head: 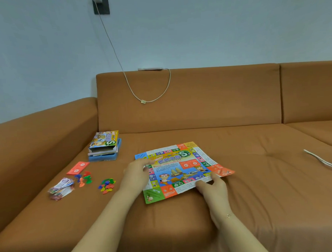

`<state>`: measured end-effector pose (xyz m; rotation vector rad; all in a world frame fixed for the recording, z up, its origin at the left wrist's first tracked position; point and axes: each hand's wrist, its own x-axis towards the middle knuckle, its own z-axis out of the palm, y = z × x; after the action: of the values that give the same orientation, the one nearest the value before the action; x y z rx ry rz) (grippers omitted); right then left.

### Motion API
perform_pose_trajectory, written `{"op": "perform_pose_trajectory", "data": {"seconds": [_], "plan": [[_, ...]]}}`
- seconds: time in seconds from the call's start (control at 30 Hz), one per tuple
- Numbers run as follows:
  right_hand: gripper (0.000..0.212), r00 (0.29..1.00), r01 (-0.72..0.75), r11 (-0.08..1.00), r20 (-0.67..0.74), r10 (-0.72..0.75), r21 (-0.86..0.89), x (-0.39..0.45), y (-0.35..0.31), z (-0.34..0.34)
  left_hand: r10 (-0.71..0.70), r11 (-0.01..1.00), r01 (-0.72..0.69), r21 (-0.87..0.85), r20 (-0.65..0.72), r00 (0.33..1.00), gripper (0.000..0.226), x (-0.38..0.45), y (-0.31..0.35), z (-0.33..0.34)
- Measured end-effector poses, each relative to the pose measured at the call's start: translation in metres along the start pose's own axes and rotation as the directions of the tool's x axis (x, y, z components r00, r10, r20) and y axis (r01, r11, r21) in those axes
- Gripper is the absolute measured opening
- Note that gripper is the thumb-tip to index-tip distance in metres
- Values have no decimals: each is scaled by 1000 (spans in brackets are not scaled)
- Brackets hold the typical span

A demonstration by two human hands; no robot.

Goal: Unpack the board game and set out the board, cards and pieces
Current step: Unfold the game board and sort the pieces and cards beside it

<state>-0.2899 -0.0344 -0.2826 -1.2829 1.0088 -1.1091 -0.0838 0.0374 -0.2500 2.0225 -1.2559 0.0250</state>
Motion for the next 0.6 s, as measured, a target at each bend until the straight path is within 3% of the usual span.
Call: {"op": "perform_pose_trajectory", "data": {"seconds": [0.07, 0.13, 0.23, 0.33, 0.43, 0.5, 0.6], "plan": [[24, 998, -15, 999, 62, 11, 51, -11, -2, 12, -29, 989, 27, -143, -15, 999, 32, -10, 13, 8], [24, 991, -29, 994, 132, 15, 107, -21, -4, 22, -7, 989, 9, -149, 12, 1000, 27, -16, 22, 21], [23, 981, -16, 992, 193, -8, 122, -32, -3, 27, 12, 997, -23, 76, 150, 989, 34, -26, 25, 41], [22, 976, -73, 976, 217, 28, 204, -33, -5, 21, -32, 934, -59, 352, 247, 968, 47, -38, 21, 53], [19, 986, -88, 966, 160, 50, 244, -25, -8, 9, -35, 909, -87, 408, 281, 959, 49, -42, 23, 53], [32, 999, -36, 992, 35, 32, 122, -12, -6, 1, -48, 908, -91, 409, 318, 947, 50, -40, 24, 52], [64, 992, 57, 950, -87, -88, -308, 1, -15, -6, -57, 907, -96, 410, 345, 937, 50, -40, 23, 50]]}}
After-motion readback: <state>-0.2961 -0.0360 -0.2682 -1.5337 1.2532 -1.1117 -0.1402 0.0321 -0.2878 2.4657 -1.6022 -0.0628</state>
